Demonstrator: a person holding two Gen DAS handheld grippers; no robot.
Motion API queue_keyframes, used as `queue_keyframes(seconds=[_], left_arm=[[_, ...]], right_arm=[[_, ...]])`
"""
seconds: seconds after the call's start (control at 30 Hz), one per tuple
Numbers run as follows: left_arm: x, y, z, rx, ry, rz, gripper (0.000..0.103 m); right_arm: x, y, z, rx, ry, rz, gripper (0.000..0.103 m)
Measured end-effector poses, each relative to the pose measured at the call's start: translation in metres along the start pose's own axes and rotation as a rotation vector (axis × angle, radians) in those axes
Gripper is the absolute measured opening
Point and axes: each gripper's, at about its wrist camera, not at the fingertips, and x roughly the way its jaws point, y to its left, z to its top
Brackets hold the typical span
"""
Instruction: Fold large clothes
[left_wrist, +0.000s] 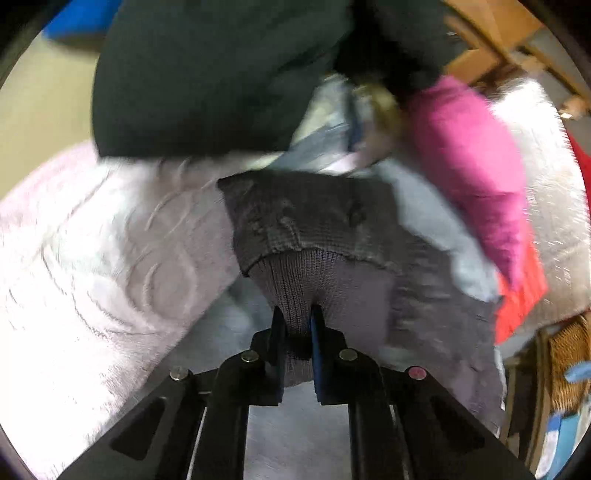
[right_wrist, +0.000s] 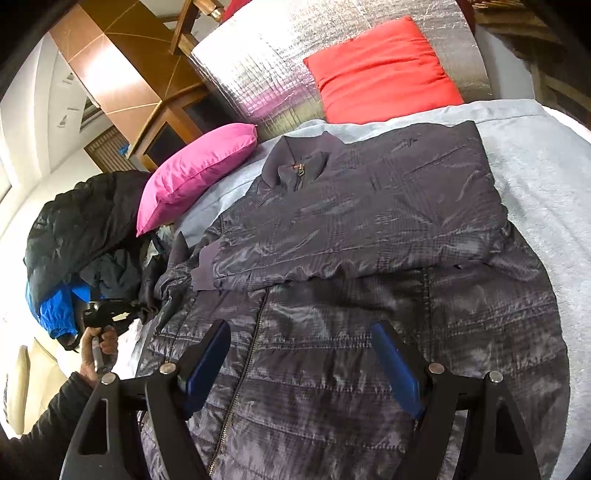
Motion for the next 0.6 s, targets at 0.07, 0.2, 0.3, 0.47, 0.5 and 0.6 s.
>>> queue_keyframes(seconds=[0.07, 0.2, 0.3, 0.47, 0.5, 0.6], left_arm=[[-0.019, -0.018, 0.002, 0.023, -0.026, -0.068, 0.011], [-0.063, -0.079, 0.001, 0.087, -0.080, -0.224, 0.011], [-0.083, -0.128, -0.006, 0.118, -0.088, -0.329, 0.011], [-0.107, -0.220, -0.032, 0.198, -0.083, -0.470, 0.011], [-0.109, -0.237, -0.040, 0.213, -0.078, -0.498, 0.011], [-0.109, -0.286, -0.073, 0.246, -0.030, -0.579, 0.011]], right_arm=[[-0.004, -0.003, -0.001, 0.010, -0.009, 0.003, 0.082], [-0.014, -0.007, -0.002, 0.020, -0.029, 0.017, 0.082], [-0.023, -0.010, -0.002, 0.029, -0.048, 0.032, 0.082], [-0.042, -0.016, -0.003, 0.043, -0.088, 0.064, 0.082], [-0.047, -0.018, -0.003, 0.047, -0.099, 0.070, 0.082], [-0.057, -0.026, -0.002, 0.072, -0.132, 0.090, 0.082]])
